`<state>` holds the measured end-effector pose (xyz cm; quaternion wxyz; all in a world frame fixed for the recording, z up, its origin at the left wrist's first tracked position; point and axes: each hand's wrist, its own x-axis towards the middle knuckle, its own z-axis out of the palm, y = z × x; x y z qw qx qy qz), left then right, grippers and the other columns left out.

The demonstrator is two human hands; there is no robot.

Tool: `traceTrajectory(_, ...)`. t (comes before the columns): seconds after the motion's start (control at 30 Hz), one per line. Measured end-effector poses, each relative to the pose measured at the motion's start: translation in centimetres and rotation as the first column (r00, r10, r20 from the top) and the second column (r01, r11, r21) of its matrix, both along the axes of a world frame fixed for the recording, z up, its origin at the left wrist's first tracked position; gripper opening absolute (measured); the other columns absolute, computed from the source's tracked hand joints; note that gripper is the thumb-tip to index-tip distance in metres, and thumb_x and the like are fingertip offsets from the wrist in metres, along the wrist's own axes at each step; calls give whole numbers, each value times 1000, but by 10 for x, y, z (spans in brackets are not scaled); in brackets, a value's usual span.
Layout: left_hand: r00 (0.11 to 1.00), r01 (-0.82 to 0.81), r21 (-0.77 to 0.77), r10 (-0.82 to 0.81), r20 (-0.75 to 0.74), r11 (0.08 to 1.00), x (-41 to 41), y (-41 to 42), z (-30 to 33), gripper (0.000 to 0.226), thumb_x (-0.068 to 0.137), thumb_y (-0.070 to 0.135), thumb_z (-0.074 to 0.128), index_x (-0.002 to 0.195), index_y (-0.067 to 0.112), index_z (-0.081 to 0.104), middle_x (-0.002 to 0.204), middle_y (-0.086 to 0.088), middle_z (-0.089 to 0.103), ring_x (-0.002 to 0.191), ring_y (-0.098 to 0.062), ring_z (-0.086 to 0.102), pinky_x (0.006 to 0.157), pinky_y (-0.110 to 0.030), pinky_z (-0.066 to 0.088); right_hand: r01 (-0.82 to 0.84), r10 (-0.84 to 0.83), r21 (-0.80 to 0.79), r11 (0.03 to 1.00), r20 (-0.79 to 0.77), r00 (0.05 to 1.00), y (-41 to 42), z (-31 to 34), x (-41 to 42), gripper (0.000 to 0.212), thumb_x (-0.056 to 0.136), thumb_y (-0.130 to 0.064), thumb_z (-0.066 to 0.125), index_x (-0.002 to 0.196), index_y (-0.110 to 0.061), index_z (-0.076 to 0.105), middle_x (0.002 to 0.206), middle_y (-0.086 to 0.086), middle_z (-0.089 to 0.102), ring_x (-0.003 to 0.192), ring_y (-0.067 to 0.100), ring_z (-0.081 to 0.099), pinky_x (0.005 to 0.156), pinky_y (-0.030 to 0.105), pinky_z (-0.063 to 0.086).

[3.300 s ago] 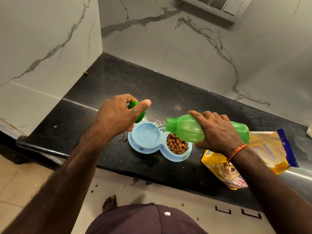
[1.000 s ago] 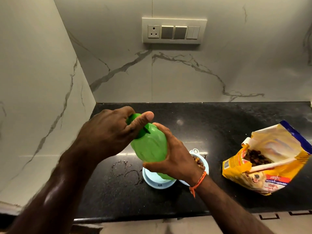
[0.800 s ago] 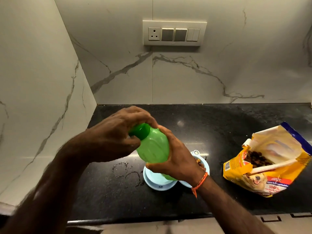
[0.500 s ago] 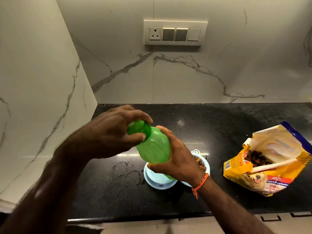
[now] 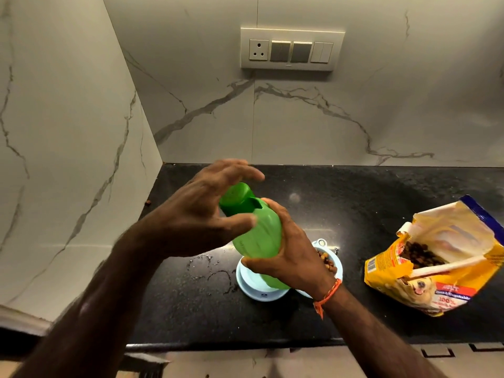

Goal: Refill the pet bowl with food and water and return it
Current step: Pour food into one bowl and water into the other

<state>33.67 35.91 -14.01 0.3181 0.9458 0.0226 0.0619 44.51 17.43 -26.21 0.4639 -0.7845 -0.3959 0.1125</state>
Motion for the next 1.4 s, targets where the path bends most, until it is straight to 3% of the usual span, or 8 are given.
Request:
traceTrajectory(0.1, 963, -271, 212, 261, 72, 939, 6, -10, -3, 83, 76, 93, 43, 132, 33, 60, 116, 9, 64, 100, -11, 61, 77, -26, 50, 2, -2, -2, 1000, 21, 1000, 3, 1, -2, 109, 61, -43, 95, 135, -72, 20, 135, -22, 52, 118, 1, 54, 92, 13, 44)
traceTrajectory(0.17, 956, -275, 246, 238, 171, 929, 6, -13, -2, 73, 79, 88, 46, 118, 30, 68, 94, 12, 63, 81, -12, 61, 63, -21, 41, -16, 16, 5, 1000, 10, 1000, 4, 2, -2, 108, 62, -40, 95, 136, -71, 24, 131, -25, 53, 116, -2, 55, 92, 14, 47)
traceTrajectory(0.3, 965, -172, 187, 128, 228, 967, 3, -3, 0, 57, 77, 71, 68, 119, 32, 72, 89, 14, 69, 73, -7, 65, 67, -24, 50, -38, 39, 17, 999, -51, 998, 9, 4, -1, 105, 61, -38, 96, 144, -53, 32, 129, -18, 59, 113, 3, 61, 92, 36, 57)
traceTrajectory(0.6, 954, -201, 158, 157, 255, 967, -2, 16, -2, 62, 70, 70, 68, 117, 31, 59, 90, 12, 64, 74, -2, 65, 64, -37, 60, -129, 126, -16, 992, -123, 984, 41, -9, 4, 113, 67, -39, 94, 154, -37, 21, 144, -10, 51, 129, 10, 53, 108, 39, 49)
traceTrajectory(0.8, 925, -365, 219, 326, 195, 905, -9, 34, -6, 58, 72, 57, 84, 116, 26, 61, 95, 0, 68, 75, -23, 65, 73, -40, 57, -58, 48, -133, 989, -76, 996, 5, -26, 23, 123, 67, -45, 92, 160, -31, 13, 157, -6, 39, 137, 9, 45, 109, 27, 40)
traceTrajectory(0.93, 885, -465, 235, 454, 105, 853, -8, 44, -21, 56, 74, 43, 88, 120, 24, 62, 105, -4, 70, 89, -30, 65, 80, -40, 52, 99, -94, -240, 966, 30, 995, -38, -40, 52, 116, 68, -47, 91, 159, -28, 21, 157, -3, 41, 136, 12, 46, 105, 23, 35)
traceTrajectory(1.1, 842, -529, 237, 540, 23, 815, -2, 47, -40, 55, 80, 36, 85, 127, 23, 61, 114, -10, 70, 99, -32, 63, 85, -40, 49, 260, -233, -381, 887, 115, 966, -82, -59, 81, 116, 67, -48, 91, 158, -28, 22, 156, 3, 41, 141, 24, 44, 114, 45, 41)
traceTrajectory(1.4, 775, -593, 294, 631, -48, 750, -9, 39, -48, 74, 80, 26, 81, 146, 21, 48, 144, -12, 52, 131, -35, 48, 108, -47, 39, 106, -151, -606, 788, -23, 988, -104, -73, 90, 143, 53, -64, 92, 161, -25, 7, 166, 6, 25, 151, 24, 29, 122, 37, 29)
